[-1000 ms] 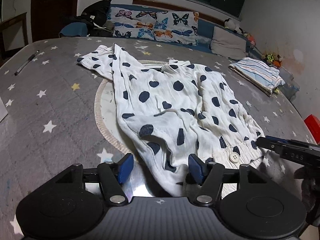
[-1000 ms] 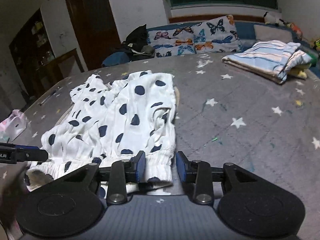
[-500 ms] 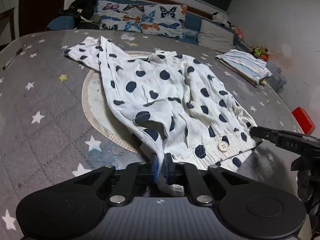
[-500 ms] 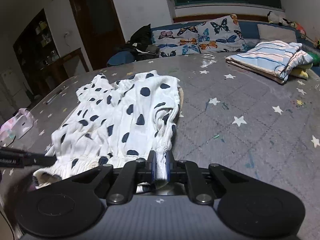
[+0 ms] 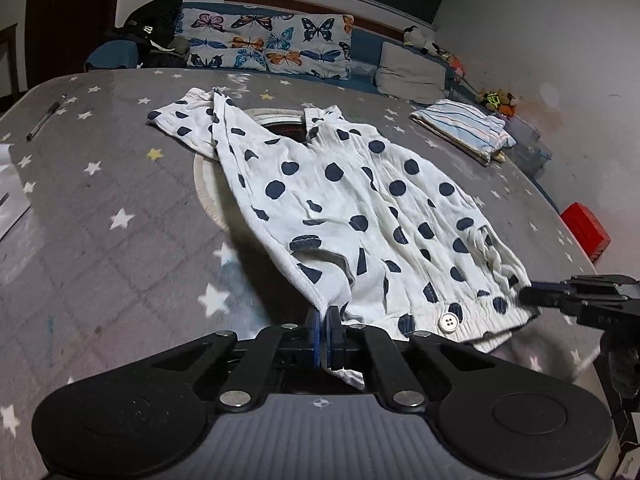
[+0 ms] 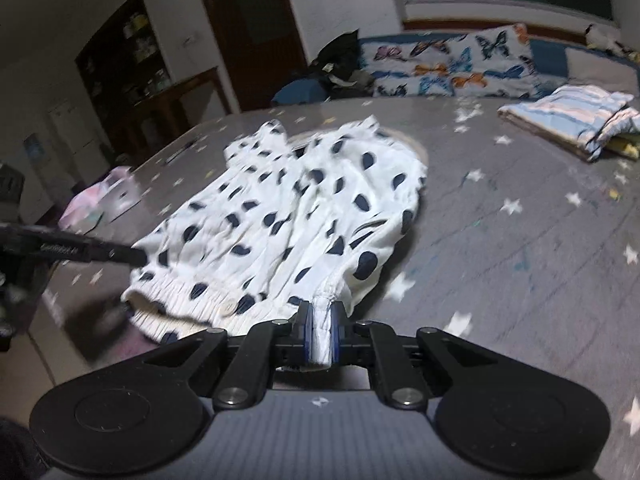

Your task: Fold clothes

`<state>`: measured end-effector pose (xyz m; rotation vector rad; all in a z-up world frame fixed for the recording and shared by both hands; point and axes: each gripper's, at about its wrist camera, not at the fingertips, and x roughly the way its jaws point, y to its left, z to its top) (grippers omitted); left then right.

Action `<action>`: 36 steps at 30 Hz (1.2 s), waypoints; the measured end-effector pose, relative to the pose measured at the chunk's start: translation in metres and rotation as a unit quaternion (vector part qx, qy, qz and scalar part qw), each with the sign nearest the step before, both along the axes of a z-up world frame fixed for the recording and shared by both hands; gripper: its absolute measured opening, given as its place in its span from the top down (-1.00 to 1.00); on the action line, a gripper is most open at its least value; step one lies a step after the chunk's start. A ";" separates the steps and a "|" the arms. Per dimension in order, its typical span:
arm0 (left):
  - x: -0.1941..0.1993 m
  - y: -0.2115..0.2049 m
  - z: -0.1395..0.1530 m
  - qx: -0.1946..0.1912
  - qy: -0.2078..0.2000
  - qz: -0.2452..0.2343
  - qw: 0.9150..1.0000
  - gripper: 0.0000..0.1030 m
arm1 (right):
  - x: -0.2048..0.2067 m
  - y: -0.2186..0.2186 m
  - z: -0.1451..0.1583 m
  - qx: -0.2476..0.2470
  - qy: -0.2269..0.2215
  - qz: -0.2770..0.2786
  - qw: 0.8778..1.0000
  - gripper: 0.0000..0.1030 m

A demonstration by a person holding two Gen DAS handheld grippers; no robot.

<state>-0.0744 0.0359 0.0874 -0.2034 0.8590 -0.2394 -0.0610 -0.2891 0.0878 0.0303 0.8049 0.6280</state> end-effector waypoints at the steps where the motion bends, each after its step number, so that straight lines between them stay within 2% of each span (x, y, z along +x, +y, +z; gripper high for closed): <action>1: -0.005 0.002 0.001 0.000 0.002 -0.001 1.000 0.95 | -0.005 0.001 0.001 0.001 0.005 0.011 1.000 0.84; 7: -0.035 0.015 0.007 0.023 0.014 -0.009 1.000 0.94 | -0.038 0.006 0.004 0.007 0.033 0.074 0.997 0.83; 10: -0.043 0.022 0.004 0.032 0.027 -0.011 0.999 0.94 | -0.048 0.007 0.006 0.013 0.043 0.095 0.994 0.77; 16: -0.043 0.028 0.011 0.040 0.013 -0.009 0.999 0.84 | -0.036 -0.009 0.022 0.026 0.029 0.065 0.997 0.66; 17: -0.044 0.028 0.014 0.041 0.007 -0.010 0.999 0.76 | -0.033 -0.012 0.026 0.024 0.021 0.057 0.998 0.63; 21: -0.044 0.027 0.023 0.047 -0.019 -0.011 0.999 0.27 | -0.012 -0.021 0.034 0.014 -0.006 0.024 1.000 0.56; 26: -0.023 0.014 0.018 0.037 -0.028 -0.013 0.999 0.26 | 0.031 -0.025 0.034 0.012 -0.019 -0.016 1.000 0.56; 31: 0.004 -0.008 0.008 0.028 -0.032 -0.031 0.999 0.18 | 0.080 -0.014 0.025 0.007 -0.024 -0.033 0.999 0.54; 33: 0.014 -0.016 0.005 0.029 -0.035 -0.036 0.998 0.11 | 0.097 -0.009 0.024 0.006 -0.024 -0.035 0.999 0.44; 36: 0.029 -0.022 -0.001 0.026 -0.033 -0.034 0.999 0.10 | 0.122 0.000 0.021 0.000 -0.027 -0.031 0.999 0.32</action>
